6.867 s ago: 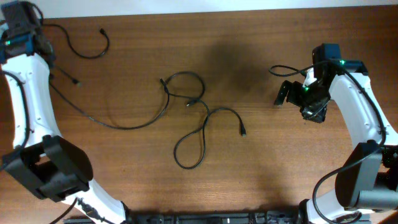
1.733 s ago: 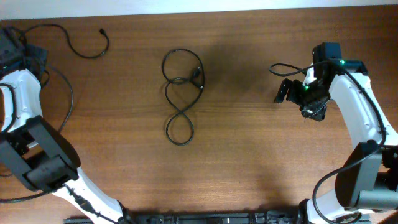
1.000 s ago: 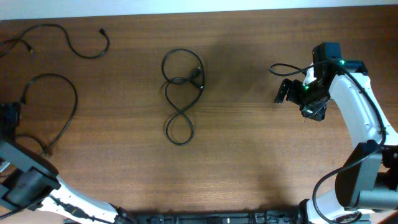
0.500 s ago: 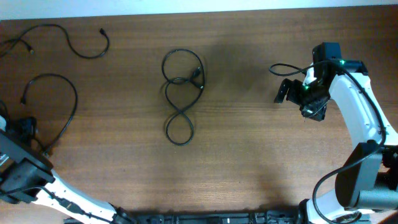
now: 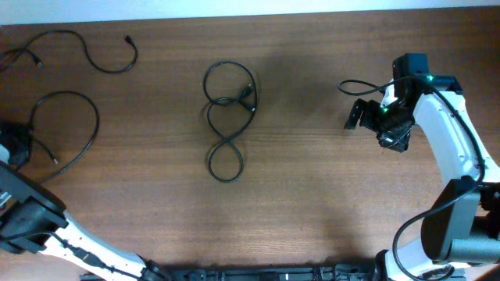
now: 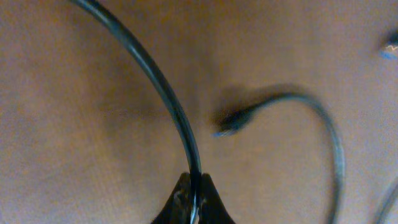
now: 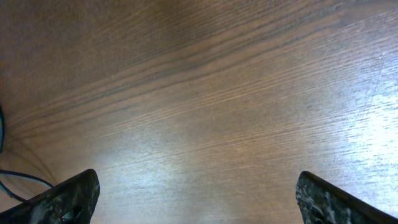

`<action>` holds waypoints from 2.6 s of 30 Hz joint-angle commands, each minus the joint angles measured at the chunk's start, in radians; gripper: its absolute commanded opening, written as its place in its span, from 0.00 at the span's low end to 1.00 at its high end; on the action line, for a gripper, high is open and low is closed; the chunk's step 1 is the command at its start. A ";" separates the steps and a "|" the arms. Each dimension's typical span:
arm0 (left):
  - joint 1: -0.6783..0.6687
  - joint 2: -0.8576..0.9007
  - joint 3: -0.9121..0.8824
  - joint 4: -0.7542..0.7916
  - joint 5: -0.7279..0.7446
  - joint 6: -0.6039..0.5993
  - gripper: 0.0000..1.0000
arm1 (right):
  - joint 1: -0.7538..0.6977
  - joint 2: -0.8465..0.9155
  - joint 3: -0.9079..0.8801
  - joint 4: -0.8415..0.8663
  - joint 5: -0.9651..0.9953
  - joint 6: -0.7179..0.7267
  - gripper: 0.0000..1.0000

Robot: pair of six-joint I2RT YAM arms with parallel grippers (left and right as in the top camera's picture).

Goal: Untangle cables

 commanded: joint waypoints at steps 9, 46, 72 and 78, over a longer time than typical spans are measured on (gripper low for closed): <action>-0.314 0.011 0.013 0.208 -0.044 0.644 0.00 | 0.000 -0.011 0.004 -0.003 0.005 -0.010 0.98; -0.370 -0.050 0.027 0.138 -0.130 0.674 0.84 | 0.000 -0.011 0.004 -0.003 0.005 -0.010 0.98; -0.371 0.103 0.027 0.154 -0.130 0.723 0.36 | 0.000 -0.011 0.004 -0.003 0.005 -0.010 0.98; -0.365 0.093 0.027 0.142 -0.130 0.711 0.00 | 0.000 -0.011 0.004 -0.003 0.005 -0.010 0.98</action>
